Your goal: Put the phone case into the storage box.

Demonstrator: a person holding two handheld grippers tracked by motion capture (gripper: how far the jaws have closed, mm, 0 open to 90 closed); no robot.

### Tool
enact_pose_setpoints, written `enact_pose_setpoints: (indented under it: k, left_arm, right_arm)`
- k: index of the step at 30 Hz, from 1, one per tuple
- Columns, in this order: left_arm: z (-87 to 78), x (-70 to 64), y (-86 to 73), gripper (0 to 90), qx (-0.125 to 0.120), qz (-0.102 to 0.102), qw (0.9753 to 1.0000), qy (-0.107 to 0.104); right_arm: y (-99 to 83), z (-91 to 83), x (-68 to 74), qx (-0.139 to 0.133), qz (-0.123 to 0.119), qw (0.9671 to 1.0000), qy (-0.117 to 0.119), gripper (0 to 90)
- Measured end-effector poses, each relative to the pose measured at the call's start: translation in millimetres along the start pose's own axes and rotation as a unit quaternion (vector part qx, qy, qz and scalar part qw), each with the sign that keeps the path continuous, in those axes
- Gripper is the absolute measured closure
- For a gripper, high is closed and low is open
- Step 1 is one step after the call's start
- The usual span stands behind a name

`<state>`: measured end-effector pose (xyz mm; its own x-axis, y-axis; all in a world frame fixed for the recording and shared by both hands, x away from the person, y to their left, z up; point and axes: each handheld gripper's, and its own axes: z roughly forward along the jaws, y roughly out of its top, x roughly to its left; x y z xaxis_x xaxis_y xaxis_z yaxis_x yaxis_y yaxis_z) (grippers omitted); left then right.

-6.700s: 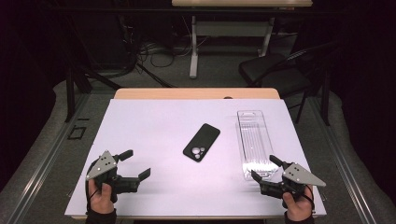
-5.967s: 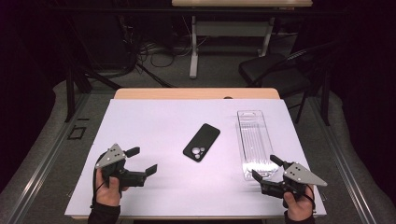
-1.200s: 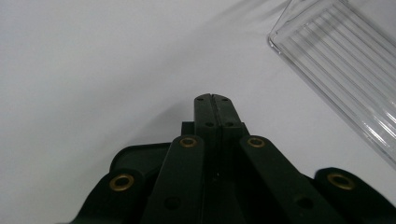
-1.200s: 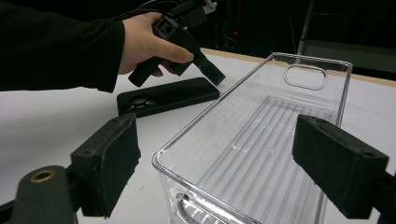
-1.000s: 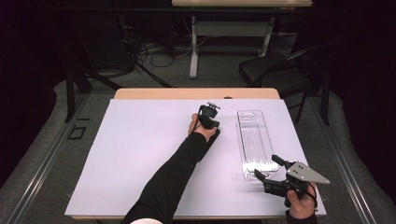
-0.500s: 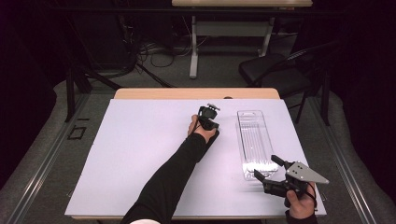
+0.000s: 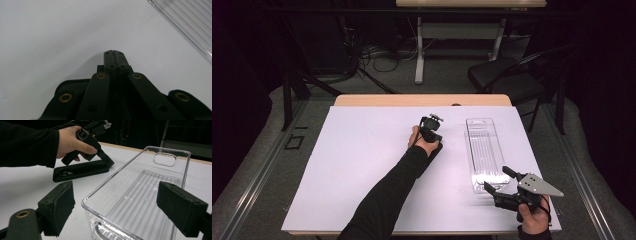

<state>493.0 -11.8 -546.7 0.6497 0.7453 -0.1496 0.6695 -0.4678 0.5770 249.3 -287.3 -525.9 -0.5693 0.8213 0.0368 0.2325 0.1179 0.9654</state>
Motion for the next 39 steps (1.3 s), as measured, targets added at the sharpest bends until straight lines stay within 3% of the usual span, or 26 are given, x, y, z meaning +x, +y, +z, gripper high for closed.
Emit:
enact_pose_setpoints:
  k: [17, 28, 39]
  left_arm:
    - [-23.2, 3.6, -29.5, 90.0, 0.011, 0.011, 0.9999, -0.006]
    - [-44.5, 10.9, -58.5, 90.0, 0.012, 0.013, 0.9997, -0.019]
    - [-57.2, 11.0, -76.3, 90.0, 0.016, 0.019, 0.9992, -0.030]
  right_arm:
    - [-0.1, 0.1, 0.7, 0.002, -0.002, 1.0000, 0.001, 14.4]
    - [-0.7, 0.3, 0.7, 0.008, 0.000, 1.0000, 0.001, 14.4]
    - [-0.4, -0.8, -0.2, 0.005, 0.001, 1.0000, -0.003, 14.4]
